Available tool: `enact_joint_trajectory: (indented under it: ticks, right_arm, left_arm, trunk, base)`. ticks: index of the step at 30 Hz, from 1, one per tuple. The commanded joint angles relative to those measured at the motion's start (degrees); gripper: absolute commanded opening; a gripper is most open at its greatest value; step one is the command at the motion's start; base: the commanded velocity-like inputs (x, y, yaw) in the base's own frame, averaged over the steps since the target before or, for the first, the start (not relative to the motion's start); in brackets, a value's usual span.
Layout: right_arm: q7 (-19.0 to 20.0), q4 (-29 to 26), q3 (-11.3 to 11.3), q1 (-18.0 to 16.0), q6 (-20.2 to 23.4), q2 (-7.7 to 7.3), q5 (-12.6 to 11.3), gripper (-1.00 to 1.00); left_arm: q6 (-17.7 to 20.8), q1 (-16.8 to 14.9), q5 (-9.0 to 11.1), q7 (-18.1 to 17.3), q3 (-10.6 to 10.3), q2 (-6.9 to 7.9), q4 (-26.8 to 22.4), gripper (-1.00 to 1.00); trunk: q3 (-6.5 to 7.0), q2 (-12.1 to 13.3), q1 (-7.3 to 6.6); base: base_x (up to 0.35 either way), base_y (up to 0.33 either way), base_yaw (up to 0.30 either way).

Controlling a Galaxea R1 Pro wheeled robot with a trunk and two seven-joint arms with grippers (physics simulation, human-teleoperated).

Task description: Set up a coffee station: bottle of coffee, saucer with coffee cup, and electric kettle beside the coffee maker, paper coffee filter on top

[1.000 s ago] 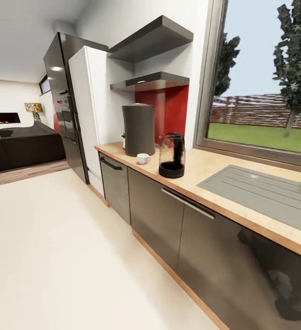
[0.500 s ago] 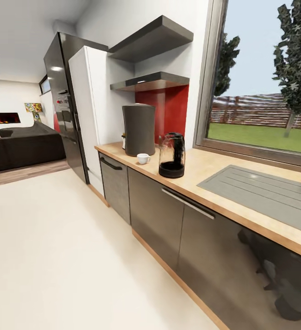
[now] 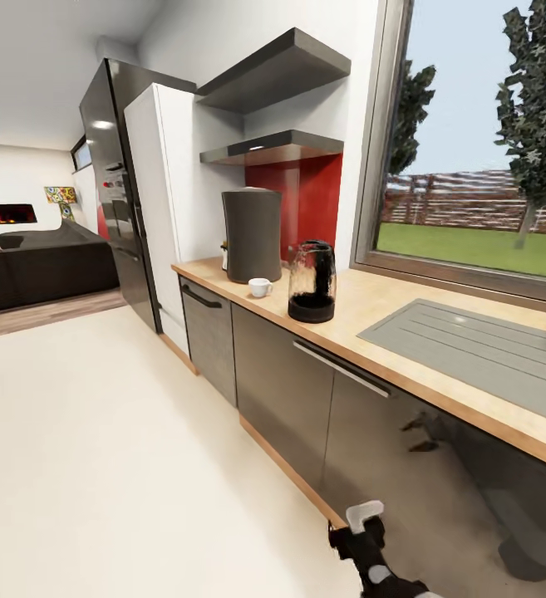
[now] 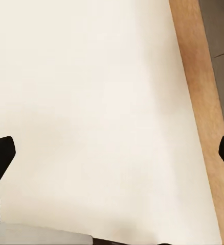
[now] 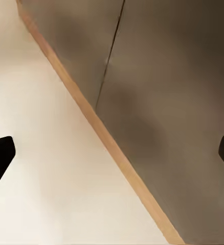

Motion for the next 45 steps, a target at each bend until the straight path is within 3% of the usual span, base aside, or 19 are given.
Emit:
enact_joint_trajectory:
  ticks: [1, 3, 11, 13, 16, 19, 20, 21, 23, 28, 29, 30, 31, 33, 34, 38, 41, 44, 45]
  right_arm:
    - [-2.3, 0.3, 0.4, -4.2, 0.0, 1.45, -0.3, 1.00]
    - [-4.2, 0.3, 0.4, -6.4, 0.6, 2.84, -0.2, 1.00]
    - [-8.1, -3.3, 0.4, -11.0, 4.9, 4.83, -0.1, 1.00]
    - [-13.3, -7.7, 0.4, -12.3, 5.2, 4.99, 0.6, 1.00]
    - [-23.0, -16.6, 0.4, -14.1, 5.4, 4.99, 4.2, 1.00]
    - [-35.7, -28.5, 0.1, -15.9, 6.9, 4.96, 11.2, 1.00]
    - [-35.7, -28.5, 0.1, -15.9, 6.9, 4.96, 11.2, 1.00]
    - [-39.9, -33.0, -0.7, -16.5, 8.2, 4.89, 13.3, 1.00]
    - [-44.9, -40.6, -4.7, -17.8, 10.8, 4.64, 16.0, 1.00]
    - [-47.5, -50.3, -13.6, -19.5, 16.4, 3.29, 22.1, 1.00]
    - [-47.8, -54.2, -17.7, -19.8, 19.6, 2.36, 25.3, 1.00]
    - [-47.9, -56.2, -19.9, -19.9, 21.4, 1.79, 26.9, 1.00]
    - [-48.0, -60.4, -24.7, -20.0, 25.0, 0.40, 29.9, 1.00]
    - [-47.9, -64.5, -29.8, -20.1, 28.9, -1.09, 32.1, 1.00]
    - [-47.4, -68.0, -34.8, -20.1, 32.7, -2.46, 33.5, 1.00]
    - [-44.9, -72.8, -44.1, -20.2, 39.1, -4.95, 35.2, 1.00]
    - [-40.9, -75.4, -54.4, -20.2, 44.6, -7.48, 37.5, 1.00]
    - [-37.6, -76.2, -61.2, -20.2, 47.8, -9.05, 41.3, 1.00]
    - [-37.0, -76.3, -62.0, -20.2, 48.2, -9.27, 42.1, 1.00]
  left_arm:
    - [-0.3, 0.0, -0.5, 0.0, 0.4, -0.02, 0.1, 1.00]
    - [-0.3, 0.0, -0.5, 0.0, 0.4, -0.05, 0.1, 1.00]
    - [-0.3, 0.0, -0.5, 0.1, 0.3, -0.06, 0.1, 1.00]
    - [-0.3, 0.0, -0.5, 0.1, 0.3, -0.06, 0.1, 1.00]
    - [-0.3, 0.0, -0.5, 0.1, 0.3, -0.07, 0.1, 1.00]
    - [-0.3, 0.0, -0.5, 0.1, 0.3, -0.07, 0.1, 1.00]
    - [-0.3, 0.0, -0.5, 0.1, 0.3, -0.07, 0.1, 1.00]
    - [-0.3, 0.0, -0.5, 0.1, 0.2, -0.07, 0.1, 1.00]
    - [-0.3, 0.0, -0.5, 0.1, 0.2, -0.07, 0.1, 1.00]
    - [-0.3, 0.0, -0.5, 0.1, 0.3, -0.07, 0.1, 1.00]
    - [-0.3, 0.0, -0.5, 0.1, 0.2, -0.07, 0.1, 1.00]
    - [-0.3, 0.0, -0.5, 0.1, 0.2, -0.07, 0.1, 1.00]
    - [-0.3, 0.0, -0.5, 0.1, 0.2, -0.07, 0.1, 1.00]
    - [-0.3, 0.0, -0.5, 0.1, 0.2, -0.07, 0.1, 1.00]
    - [-0.3, 0.0, -0.5, 0.1, 0.2, -0.07, 0.1, 1.00]
    - [-0.3, 0.0, -0.5, 0.1, 0.2, -0.07, 0.1, 1.00]
    - [-0.3, 0.0, -0.5, 0.1, 0.2, -0.07, 0.1, 1.00]
    - [-0.3, 0.0, -0.5, 0.1, 0.2, -0.07, 0.1, 1.00]
    - [-0.3, 0.0, -0.5, 0.1, 0.2, -0.07, 0.1, 1.00]
  trunk:
    - [-0.05, 0.0, -0.01]
    - [-0.05, 0.0, -0.01]
    - [-0.05, 0.0, -0.01]
    - [-0.05, 0.0, -0.01]
    - [-0.05, 0.0, -0.01]
    - [-0.05, 0.0, -0.01]
    - [-0.05, 0.0, -0.01]
    - [-0.05, 0.0, -0.01]
    - [-0.05, 0.0, -0.01]
    - [-0.05, 0.0, -0.01]
    - [-0.05, 0.0, -0.01]
    - [-0.05, 0.0, -0.01]
    - [-0.05, 0.0, -0.01]
    - [-0.05, 0.0, -0.01]
    - [-0.05, 0.0, -0.01]
    - [-0.05, 0.0, -0.01]
    - [-0.05, 0.0, -0.01]
    - [-0.05, 0.0, -0.01]
    - [-0.05, 0.0, -0.01]
  base:
    - [0.000, 0.000, 0.000]
    - [0.000, 0.000, 0.000]
    - [0.000, 0.000, 0.000]
    - [0.000, 0.000, 0.000]
    - [0.000, 0.000, 0.000]
    - [0.000, 0.000, 0.000]
    - [0.000, 0.000, 0.000]
    - [0.000, 0.000, 0.000]
    - [0.000, 0.000, 0.000]
    - [0.000, 0.000, 0.000]
    - [0.000, 0.000, 0.000]
    - [0.000, 0.000, 0.000]
    - [0.000, 0.000, 0.000]
    - [0.000, 0.000, 0.000]
    - [0.000, 0.000, 0.000]
    - [0.000, 0.000, 0.000]
    - [0.000, 0.000, 0.000]
    - [0.000, 0.000, 0.000]
    - [0.000, 0.000, 0.000]
